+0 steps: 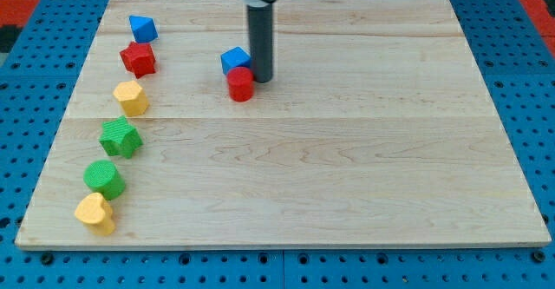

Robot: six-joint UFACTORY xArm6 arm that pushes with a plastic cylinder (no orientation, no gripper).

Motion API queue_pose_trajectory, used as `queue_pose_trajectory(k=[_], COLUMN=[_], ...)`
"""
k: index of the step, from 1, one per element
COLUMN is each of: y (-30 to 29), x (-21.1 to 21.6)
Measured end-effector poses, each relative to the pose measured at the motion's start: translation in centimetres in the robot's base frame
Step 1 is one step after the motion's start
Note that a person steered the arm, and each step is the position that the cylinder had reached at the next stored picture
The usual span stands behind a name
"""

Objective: Drag the blue cube to the top of the blue triangle

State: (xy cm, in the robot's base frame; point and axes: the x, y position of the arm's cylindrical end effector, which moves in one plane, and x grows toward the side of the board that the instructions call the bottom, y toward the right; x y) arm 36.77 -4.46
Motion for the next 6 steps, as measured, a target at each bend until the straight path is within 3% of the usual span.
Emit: queue_pose_trajectory(k=[3, 6], y=[-6.5, -6.3], x=[-6.7, -13.1])
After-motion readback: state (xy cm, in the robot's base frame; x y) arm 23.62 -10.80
